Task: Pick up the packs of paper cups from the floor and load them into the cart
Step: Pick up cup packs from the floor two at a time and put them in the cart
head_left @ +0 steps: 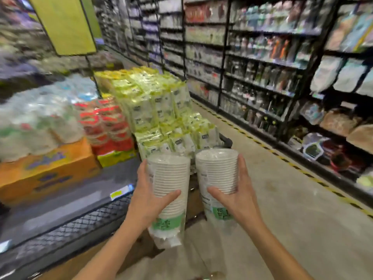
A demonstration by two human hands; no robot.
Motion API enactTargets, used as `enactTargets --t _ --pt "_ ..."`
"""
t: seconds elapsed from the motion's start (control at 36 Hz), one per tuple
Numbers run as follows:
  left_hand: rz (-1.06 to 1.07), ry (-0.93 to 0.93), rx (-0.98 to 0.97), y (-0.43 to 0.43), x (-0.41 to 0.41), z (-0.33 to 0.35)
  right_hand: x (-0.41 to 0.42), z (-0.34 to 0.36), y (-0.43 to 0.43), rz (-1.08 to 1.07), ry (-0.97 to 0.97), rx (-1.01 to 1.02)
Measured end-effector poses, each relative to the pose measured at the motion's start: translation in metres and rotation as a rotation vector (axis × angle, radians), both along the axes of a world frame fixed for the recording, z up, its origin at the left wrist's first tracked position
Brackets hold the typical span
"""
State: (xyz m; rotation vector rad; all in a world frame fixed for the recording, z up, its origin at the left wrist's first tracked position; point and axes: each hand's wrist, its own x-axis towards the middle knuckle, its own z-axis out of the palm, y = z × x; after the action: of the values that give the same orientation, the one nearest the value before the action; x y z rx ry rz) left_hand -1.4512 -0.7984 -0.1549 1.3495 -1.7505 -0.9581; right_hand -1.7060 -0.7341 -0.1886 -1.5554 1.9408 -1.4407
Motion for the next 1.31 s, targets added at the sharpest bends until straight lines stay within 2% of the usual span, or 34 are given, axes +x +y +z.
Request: enactTargets --t 0.14,0.28,0.53,0.72,0.94,1.19,1.31 --pt "0.243 0.065 -0.052 0.027 0.069 0.031 0.053 0.034 -0.036 0.247 -0.034 -0.05" --pt "0.459 0.04 -0.108 0.069 0.129 0.05 0.127 0.047 -0.055 0.48 -0.037 -0.073" --pt "0.822 0.07 -0.094 0.173 0.233 0.058 0.271 0.053 -0.028 0.85 -0.003 -0.045" --pt "1.061 0.146 -0.187 0.251 0.323 0.048 0.398 0.057 0.006 1.067 0.045 -0.055" --pt "1.274 0.139 -0.312 0.328 0.458 0.022 0.567 0.061 0.053 1.338 0.025 -0.085" --pt "1.536 0.315 -0.21 0.409 0.585 -0.012 0.734 0.047 0.109 1.52 0.114 -0.012" --pt "1.622 0.306 -0.2 0.435 0.631 -0.025 0.797 0.037 0.12 1.593 0.141 0.004"
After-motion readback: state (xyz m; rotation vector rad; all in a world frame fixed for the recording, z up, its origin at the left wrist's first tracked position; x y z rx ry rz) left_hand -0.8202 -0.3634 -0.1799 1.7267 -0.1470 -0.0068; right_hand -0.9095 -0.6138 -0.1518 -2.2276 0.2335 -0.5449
